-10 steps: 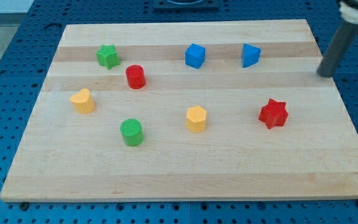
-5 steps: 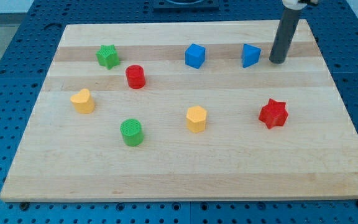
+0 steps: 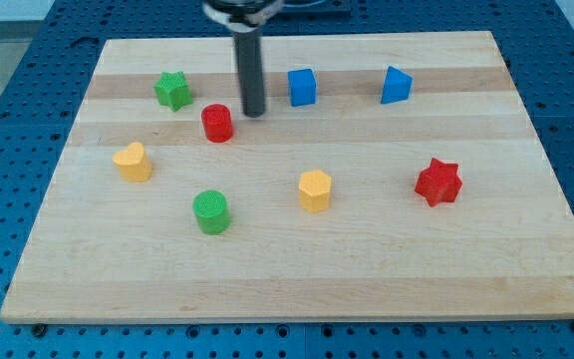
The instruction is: Push the green star to top left corner of the board
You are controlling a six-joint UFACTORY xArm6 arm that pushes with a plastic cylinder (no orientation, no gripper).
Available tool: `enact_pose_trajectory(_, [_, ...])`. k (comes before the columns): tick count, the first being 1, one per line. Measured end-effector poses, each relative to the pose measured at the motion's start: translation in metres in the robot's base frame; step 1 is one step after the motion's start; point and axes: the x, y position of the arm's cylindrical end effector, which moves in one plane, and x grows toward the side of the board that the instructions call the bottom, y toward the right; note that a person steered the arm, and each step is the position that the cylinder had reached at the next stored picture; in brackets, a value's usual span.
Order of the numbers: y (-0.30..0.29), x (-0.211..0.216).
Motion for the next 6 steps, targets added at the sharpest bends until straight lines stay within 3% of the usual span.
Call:
enact_pose_trajectory(1, [-0.055,-0.011])
enact_pose_trajectory(3, [-0.128,-0.076])
enact_pose_trajectory(5, [-0.114,-0.036])
enact_pose_trajectory(6, [-0.144,-0.036])
